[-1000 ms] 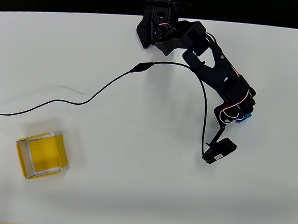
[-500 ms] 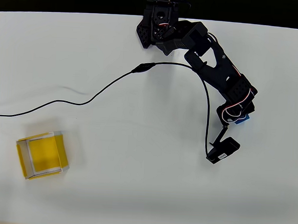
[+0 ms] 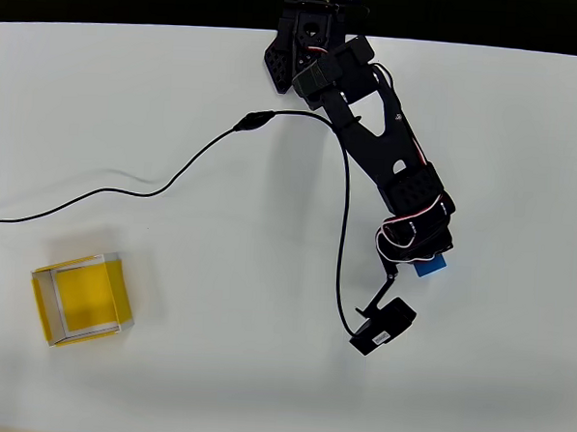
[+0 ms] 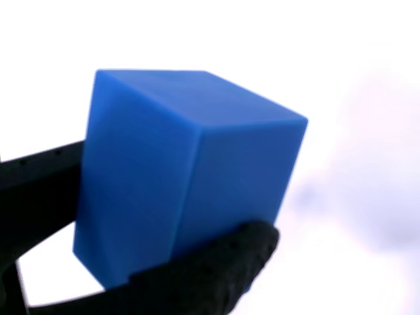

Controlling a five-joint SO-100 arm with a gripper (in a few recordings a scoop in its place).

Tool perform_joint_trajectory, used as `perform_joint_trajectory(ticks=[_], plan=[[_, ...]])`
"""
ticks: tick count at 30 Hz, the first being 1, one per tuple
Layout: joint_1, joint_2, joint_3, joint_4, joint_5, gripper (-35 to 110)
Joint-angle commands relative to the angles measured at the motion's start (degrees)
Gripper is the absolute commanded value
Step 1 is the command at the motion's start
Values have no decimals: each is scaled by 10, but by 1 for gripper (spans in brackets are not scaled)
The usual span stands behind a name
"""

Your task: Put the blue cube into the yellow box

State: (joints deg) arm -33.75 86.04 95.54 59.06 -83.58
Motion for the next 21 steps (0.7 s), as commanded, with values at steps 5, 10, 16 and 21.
perform_joint_trajectory(ticks=[5,10,16,21], plan=[[180,224,93,-59,-105,12],[280,287,152,-104,-166,12],[385,324,192,-182,-204,12],[470,310,218,-283,-230,12]])
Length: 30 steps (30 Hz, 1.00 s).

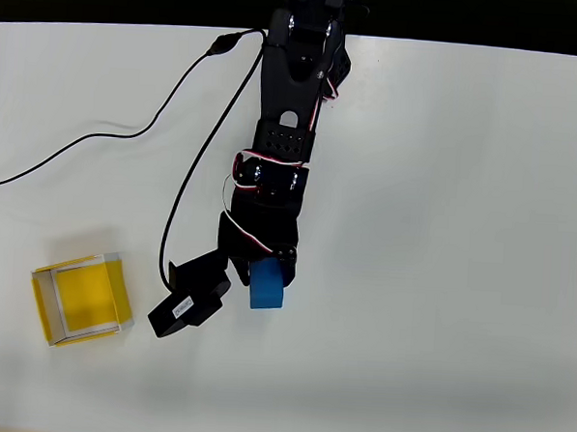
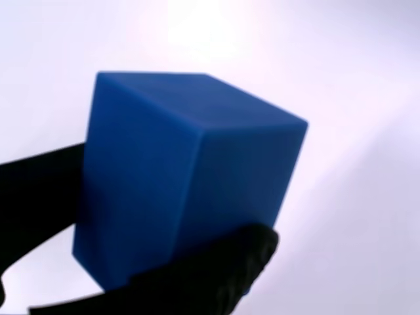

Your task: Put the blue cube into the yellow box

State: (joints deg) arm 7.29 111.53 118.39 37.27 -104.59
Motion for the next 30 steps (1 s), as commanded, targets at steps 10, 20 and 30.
perform_joint_trajectory(ticks=[10,20,30], plan=[[177,-67,-37,-265,-23,12],[247,-193,-153,-312,11,12],[284,-290,-293,-318,22,12]])
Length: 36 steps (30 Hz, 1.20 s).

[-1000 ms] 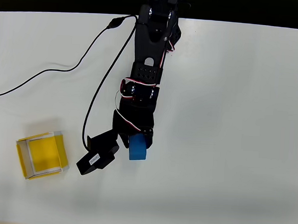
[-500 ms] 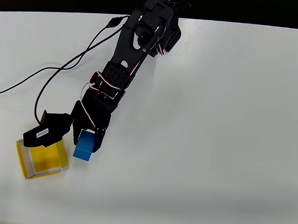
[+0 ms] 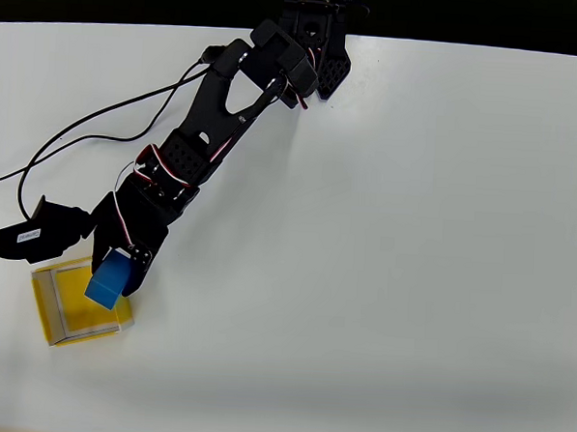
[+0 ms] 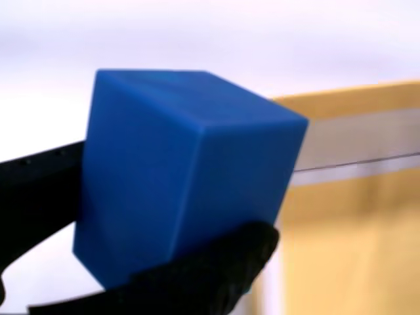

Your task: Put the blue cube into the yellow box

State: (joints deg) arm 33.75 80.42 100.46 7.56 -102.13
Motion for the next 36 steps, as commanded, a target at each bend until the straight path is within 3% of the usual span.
perform_joint_trajectory(ticks=[1,19,36], plan=[[23,11,-126,-21,-2,12],[62,-187,-357,-69,10,12],[66,-300,-446,-86,18,12]])
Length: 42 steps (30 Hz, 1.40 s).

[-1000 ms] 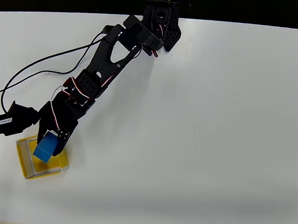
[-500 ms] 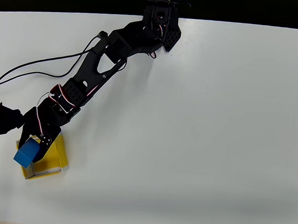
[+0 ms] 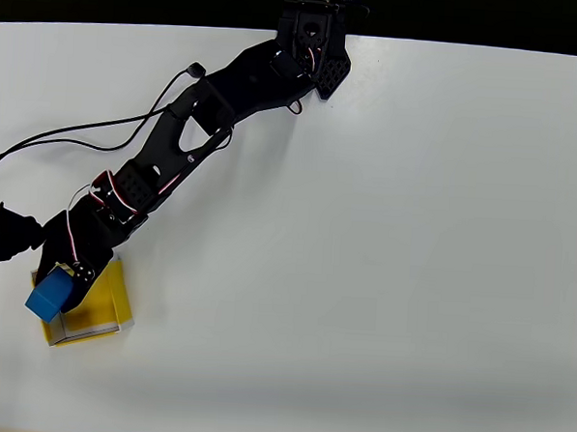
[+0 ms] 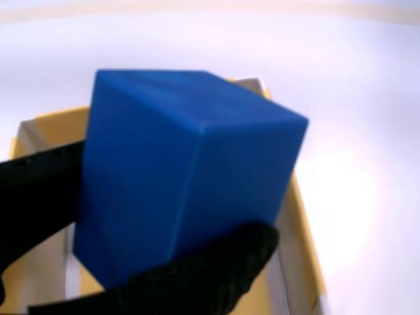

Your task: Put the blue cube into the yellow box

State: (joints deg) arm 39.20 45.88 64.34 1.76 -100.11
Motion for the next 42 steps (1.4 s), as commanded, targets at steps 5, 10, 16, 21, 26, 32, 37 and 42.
perform_joint_trajectory(ticks=[5,10,16,21,26,32,37,42], plan=[[6,38,-89,-29,12,14],[4,41,-86,-30,37,30],[-3,45,-76,-27,30,33],[-11,91,-42,-26,43,33],[-26,220,35,4,68,29],[-61,390,157,69,76,21],[-105,529,286,127,69,15],[-169,660,389,256,58,9]])
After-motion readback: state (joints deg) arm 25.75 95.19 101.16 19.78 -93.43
